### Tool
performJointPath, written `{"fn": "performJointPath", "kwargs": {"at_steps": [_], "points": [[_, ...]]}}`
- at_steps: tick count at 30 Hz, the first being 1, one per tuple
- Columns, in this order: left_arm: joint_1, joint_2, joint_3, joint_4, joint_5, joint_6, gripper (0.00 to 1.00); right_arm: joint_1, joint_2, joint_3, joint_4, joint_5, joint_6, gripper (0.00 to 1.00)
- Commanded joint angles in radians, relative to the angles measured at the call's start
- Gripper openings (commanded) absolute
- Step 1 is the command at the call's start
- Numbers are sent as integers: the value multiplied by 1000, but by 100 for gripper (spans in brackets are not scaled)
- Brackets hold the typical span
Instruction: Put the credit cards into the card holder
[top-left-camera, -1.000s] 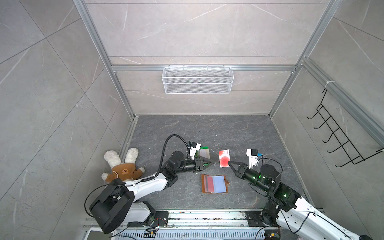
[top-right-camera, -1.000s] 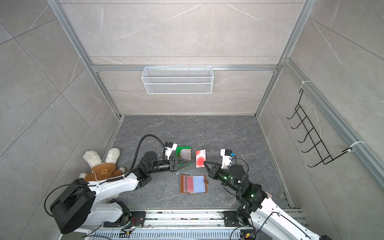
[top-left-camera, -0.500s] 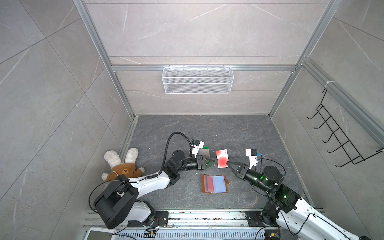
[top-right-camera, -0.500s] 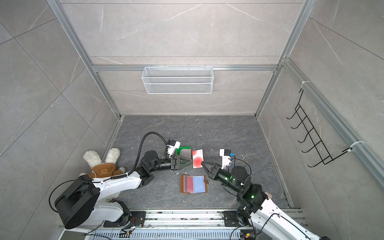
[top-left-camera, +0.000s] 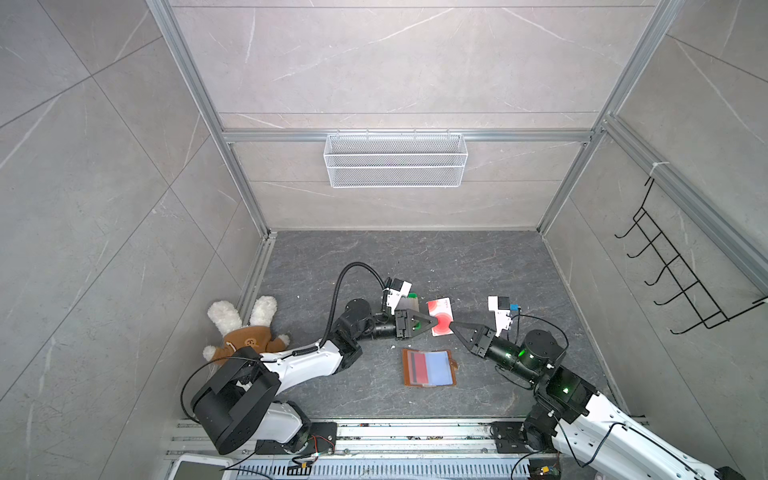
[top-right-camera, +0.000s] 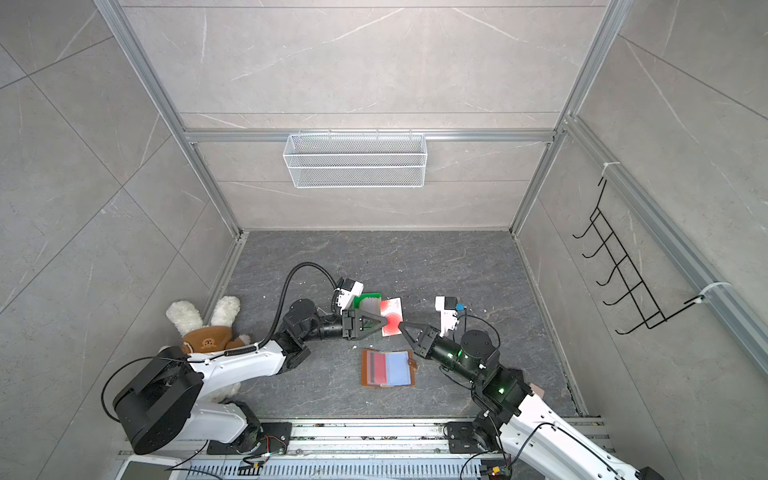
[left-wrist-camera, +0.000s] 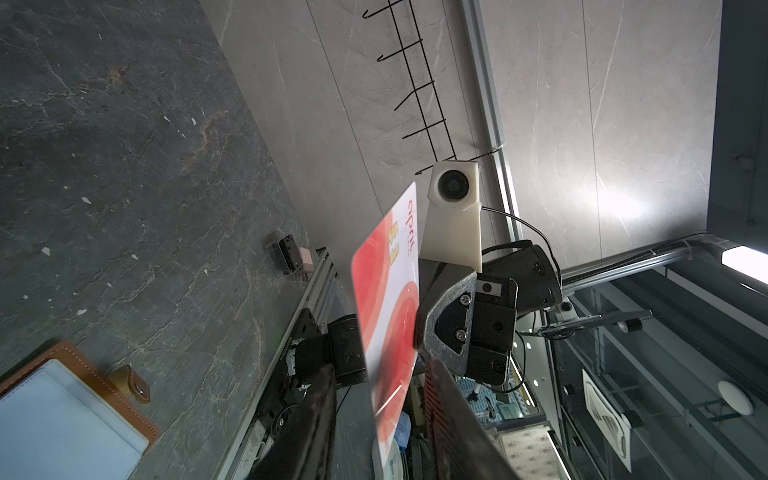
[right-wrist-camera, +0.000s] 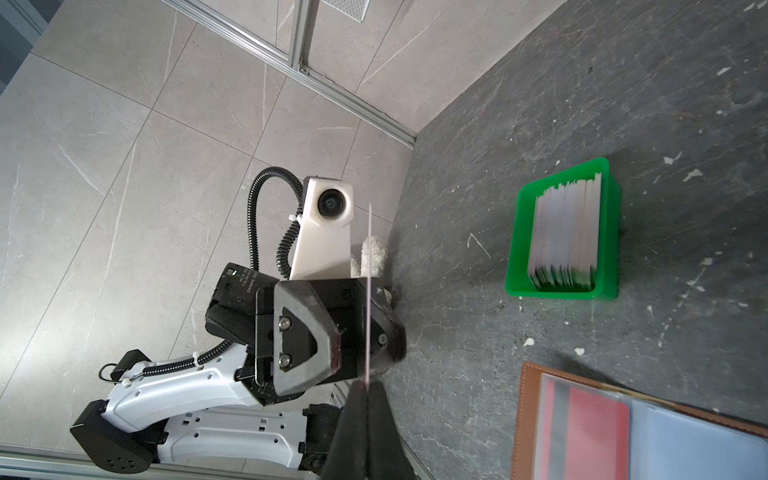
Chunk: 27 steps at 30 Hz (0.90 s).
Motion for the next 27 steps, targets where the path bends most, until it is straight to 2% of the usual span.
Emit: {"fn": "performJointPath", "kwargs": {"at_steps": [1, 10, 27], "points": [[-3, 5, 36, 76, 25, -10, 38, 5, -3, -18, 33, -17, 7, 0], [-4, 13, 26, 107, -11, -31, 25, 5, -38, -50, 38, 12, 54, 0], [-9, 34, 31, 165, -21, -62, 15, 5, -39, -123, 164, 71, 126, 0]]}}
